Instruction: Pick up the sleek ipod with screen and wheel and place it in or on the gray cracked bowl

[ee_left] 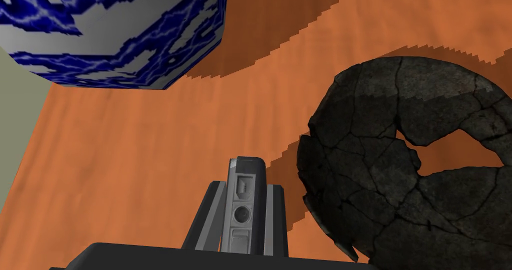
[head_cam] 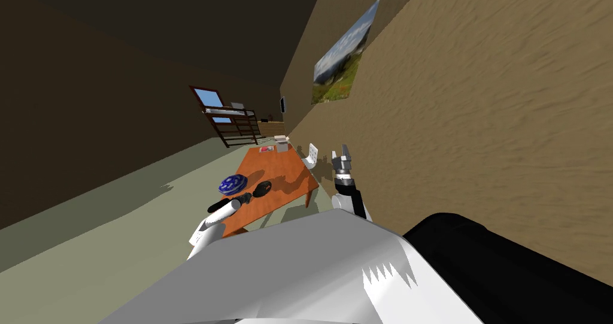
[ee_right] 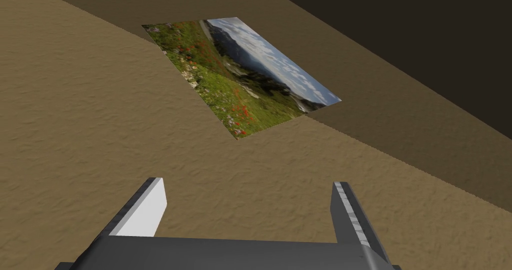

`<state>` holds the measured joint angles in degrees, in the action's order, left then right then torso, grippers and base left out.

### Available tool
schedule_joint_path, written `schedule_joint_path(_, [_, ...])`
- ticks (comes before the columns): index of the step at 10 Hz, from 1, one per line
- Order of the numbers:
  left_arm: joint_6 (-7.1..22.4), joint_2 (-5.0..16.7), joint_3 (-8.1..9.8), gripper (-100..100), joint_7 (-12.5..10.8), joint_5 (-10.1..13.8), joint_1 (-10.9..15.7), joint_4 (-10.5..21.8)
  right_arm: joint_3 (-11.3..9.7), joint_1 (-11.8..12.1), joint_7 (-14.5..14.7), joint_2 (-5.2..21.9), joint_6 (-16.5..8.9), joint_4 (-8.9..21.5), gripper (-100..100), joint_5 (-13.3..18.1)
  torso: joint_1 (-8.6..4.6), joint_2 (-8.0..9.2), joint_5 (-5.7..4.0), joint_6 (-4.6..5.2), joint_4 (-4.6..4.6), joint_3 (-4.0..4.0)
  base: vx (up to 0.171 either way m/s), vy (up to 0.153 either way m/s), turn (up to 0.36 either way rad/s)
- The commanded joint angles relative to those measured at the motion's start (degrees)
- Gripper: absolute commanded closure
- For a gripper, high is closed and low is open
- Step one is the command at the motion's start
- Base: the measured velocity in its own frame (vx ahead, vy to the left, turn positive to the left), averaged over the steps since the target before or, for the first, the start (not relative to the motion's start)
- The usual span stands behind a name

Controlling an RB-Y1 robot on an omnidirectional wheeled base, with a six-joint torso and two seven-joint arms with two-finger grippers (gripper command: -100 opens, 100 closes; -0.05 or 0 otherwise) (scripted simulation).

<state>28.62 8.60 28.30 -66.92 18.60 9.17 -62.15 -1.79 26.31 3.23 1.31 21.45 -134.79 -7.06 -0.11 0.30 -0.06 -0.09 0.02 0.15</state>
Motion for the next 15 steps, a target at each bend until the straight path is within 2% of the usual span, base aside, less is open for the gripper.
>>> schedule_joint_path(1, [0.00, 0.00, 0.00, 100, 0.00, 0.00, 0.00, 0.00, 0.00, 0.00, 0.00, 0.00, 0.00, 0.00, 0, 0.00, 0.00, 0.00, 0.00, 0.00, 0.00, 0.00, -0.035, -0.014, 0.019])
schedule_joint_path(2, [0.28, -0.03, -0.01, 0, -0.08, -0.11, -0.02, -0.12, 0.00, 0.00, 0.00, 0.00, 0.00, 0.00, 0, 0.00, 0.04, -0.11, 0.01, 0.02, 0.00, -0.05, -0.007, -0.003, -0.002])
schedule_joint_path(3, [1.23, -0.09, 1.75, 100, -0.91, 1.09, -1.69, -0.73, 0.00, 0.00, 0.00, 0.00, 0.00, 0.00, 0, 0.00, 0.08, -0.21, 0.02, 0.03, -0.02, -0.10, -0.104, -0.028, -0.123])
schedule_joint_path(5, [2.04, -0.08, 3.04, 100, -1.56, 1.95, -2.86, -1.26, -0.01, -0.01, 0.00, 0.00, 0.00, 0.00, 0, 0.00, 0.05, 0.32, 0.18, -0.15, -0.17, 0.07, -0.145, -0.032, -0.081])
schedule_joint_path(6, [3.04, -0.04, 4.51, 100, -2.36, 2.91, -4.15, -1.91, 0.00, -0.01, 0.00, 0.00, 0.00, 0.00, 0, 0.00, 0.18, 0.33, 0.24, -0.25, -0.24, 0.04, -0.098, -0.014, -0.119])
schedule_joint_path(8, [4.21, 0.06, 6.05, 100, -3.28, 3.90, -5.42, -2.69, 0.00, -0.01, 0.00, 0.00, 0.00, 0.00, 0, 0.00, 0.42, 0.20, 0.51, -0.44, -0.56, -0.18, -0.077, -0.026, -0.075])
schedule_joint_path(11, [7.97, 0.74, 10.10, 100, -6.22, 6.41, -8.28, -5.40, -0.01, -0.01, 0.00, 0.00, 0.00, 0.00, 0, 0.00, 0.47, 0.22, 0.65, -0.57, -0.71, -0.25, -0.097, -0.055, -0.128])
schedule_joint_path(13, [9.63, 1.24, 11.31, 100, -7.46, 7.11, -8.80, -6.66, 0.00, 0.00, 0.00, 0.00, 0.00, 0.00, 0, 0.00, 0.64, 0.15, 0.75, -0.65, -0.77, -0.31, -0.064, -0.036, -0.038])
schedule_joint_path(15, [11.66, 2.11, 11.72, 100, -8.60, 7.15, -8.35, -8.06, 0.00, 0.00, 0.00, 0.00, 0.00, 0.00, 0, 0.00, 0.65, 0.00, 0.74, -0.60, -0.76, -0.37, -0.035, -0.047, -0.036])
